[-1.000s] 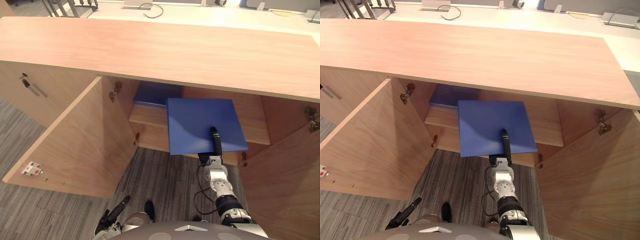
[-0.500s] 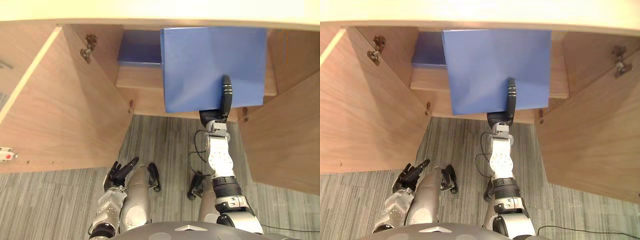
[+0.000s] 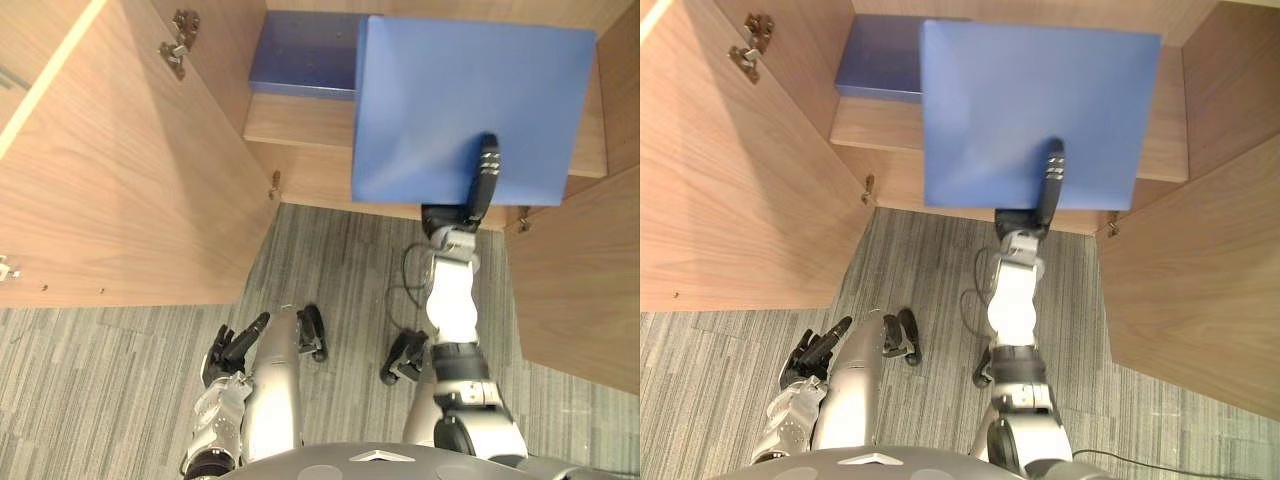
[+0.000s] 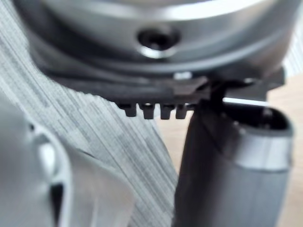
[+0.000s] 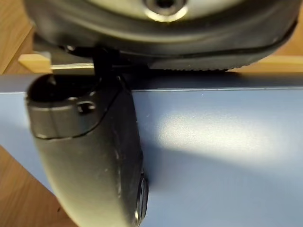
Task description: Walk over to the cabinet, pick up the folder, carry it to the office cabinet, place the folder inside the office cabinet, then close the office cabinet door
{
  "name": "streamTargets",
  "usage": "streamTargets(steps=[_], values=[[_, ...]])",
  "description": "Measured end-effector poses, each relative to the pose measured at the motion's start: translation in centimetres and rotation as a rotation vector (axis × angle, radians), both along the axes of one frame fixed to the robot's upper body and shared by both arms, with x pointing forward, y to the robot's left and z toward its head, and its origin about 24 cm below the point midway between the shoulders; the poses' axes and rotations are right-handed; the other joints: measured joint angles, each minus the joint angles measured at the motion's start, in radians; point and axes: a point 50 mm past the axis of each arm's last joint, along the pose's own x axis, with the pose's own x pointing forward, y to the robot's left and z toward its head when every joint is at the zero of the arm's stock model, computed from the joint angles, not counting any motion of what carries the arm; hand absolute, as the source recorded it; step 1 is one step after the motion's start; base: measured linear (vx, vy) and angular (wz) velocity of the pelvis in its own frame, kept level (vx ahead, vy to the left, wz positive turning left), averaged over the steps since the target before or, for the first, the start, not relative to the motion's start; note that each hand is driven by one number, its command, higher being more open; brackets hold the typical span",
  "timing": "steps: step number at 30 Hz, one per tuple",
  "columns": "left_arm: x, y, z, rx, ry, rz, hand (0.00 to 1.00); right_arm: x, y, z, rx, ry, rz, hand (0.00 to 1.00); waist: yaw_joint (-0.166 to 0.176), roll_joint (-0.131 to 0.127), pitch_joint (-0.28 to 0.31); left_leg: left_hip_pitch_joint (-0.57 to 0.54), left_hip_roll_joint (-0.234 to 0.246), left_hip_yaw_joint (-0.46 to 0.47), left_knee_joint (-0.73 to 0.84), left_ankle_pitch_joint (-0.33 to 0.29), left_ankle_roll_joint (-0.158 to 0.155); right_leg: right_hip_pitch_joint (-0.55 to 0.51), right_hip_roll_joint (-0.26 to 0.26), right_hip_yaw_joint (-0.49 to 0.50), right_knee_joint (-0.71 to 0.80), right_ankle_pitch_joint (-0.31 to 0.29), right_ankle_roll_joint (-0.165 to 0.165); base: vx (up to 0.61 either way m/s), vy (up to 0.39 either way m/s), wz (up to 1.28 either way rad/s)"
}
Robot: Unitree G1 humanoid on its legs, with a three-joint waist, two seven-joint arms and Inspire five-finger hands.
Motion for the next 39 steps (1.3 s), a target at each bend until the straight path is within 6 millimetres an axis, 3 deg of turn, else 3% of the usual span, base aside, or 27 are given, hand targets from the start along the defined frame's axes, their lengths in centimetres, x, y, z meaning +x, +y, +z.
streamTargets(steps=[5,9,13,21,26,32,36,37,39], values=[[-1.7,0.1,-0.8,-0.014,0.057,0.054,1.0,3.6,-5.9,5.4,0.084,0.049,-0.198,0.0,0.04,-0.005,-0.024,-0.04,-0.005,-0.023,0.012,0.014,0.003,-0.017,-0.006,-0.019,0.013,0.0,-0.001,-0.02,-0.007,0.11],[-3.0,0.3,-1.6,-0.055,0.104,0.138,1.0,3.8,-9.6,8.4,0.249,0.047,-0.305,0.0,0.049,-0.006,-0.025,-0.087,-0.03,-0.046,0.012,0.042,0.014,-0.047,-0.033,-0.041,0.034,-0.005,-0.01,-0.02,-0.018,0.26],[-4.0,1.0,-1.9,-0.057,0.127,0.201,1.0,2.9,-12.5,10.0,0.374,0.039,-0.4,0.0,0.069,-0.005,-0.025,-0.115,-0.055,-0.077,0.01,0.064,0.006,-0.05,-0.058,-0.074,0.057,-0.019,-0.022,-0.02,-0.028,0.27],[-7.2,2.1,-2.8,-0.069,0.217,0.335,1.0,3.3,-13.8,13.0,0.442,0.036,-0.397,0.0,0.077,-0.005,-0.025,-0.177,-0.067,-0.099,0.008,0.092,-0.016,-0.102,-0.076,-0.09,0.098,-0.034,-0.037,-0.06,-0.03,0.14],[-7.3,2.2,-2.8,-0.069,0.218,0.347,1.0,3.4,-14.7,15.8,0.412,0.017,-0.375,0.0,0.087,-0.003,-0.024,-0.221,-0.065,-0.101,0.007,0.108,-0.021,-0.153,-0.076,-0.087,0.111,-0.033,-0.04,-0.05,0.003,0.01],[-7.3,2.4,-2.7,-0.076,0.203,0.365,1.0,3.9,-14.3,20.4,0.215,0.025,-0.307,0.0,0.09,0.006,-0.012,-0.252,-0.062,-0.093,0.017,0.112,-0.021,-0.2,-0.079,-0.07,0.135,-0.038,-0.049,-0.04,0.025,-0.03],[-6.8,2.5,-2.6,-0.078,0.188,0.363,1.0,3.8,-13.2,24.0,0.077,-0.006,-0.271,0.0,0.091,0.016,0.036,-0.266,-0.048,-0.094,0.047,0.107,-0.028,-0.216,-0.077,-0.064,0.165,-0.048,-0.063,-0.07,0.02,-0.03],[-6.8,2.5,-2.6,-0.08,0.185,0.368,1.0,3.8,-12.9,24.6,0.056,-0.013,-0.259,1.0,0.09,0.016,0.036,-0.277,-0.048,-0.095,0.05,0.107,-0.029,-0.228,-0.077,-0.061,0.172,-0.052,-0.063,-0.08,0.015,0.01],[-6.9,2.8,-2.6,-0.081,0.181,0.384,1.0,3.9,-12.5,25.0,0.044,-0.014,-0.241,1.0,0.091,0.015,0.036,-0.285,-0.048,-0.095,0.055,0.108,-0.03,-0.24,-0.078,-0.058,0.181,-0.055,-0.065,-0.07,0.021,0.02]])
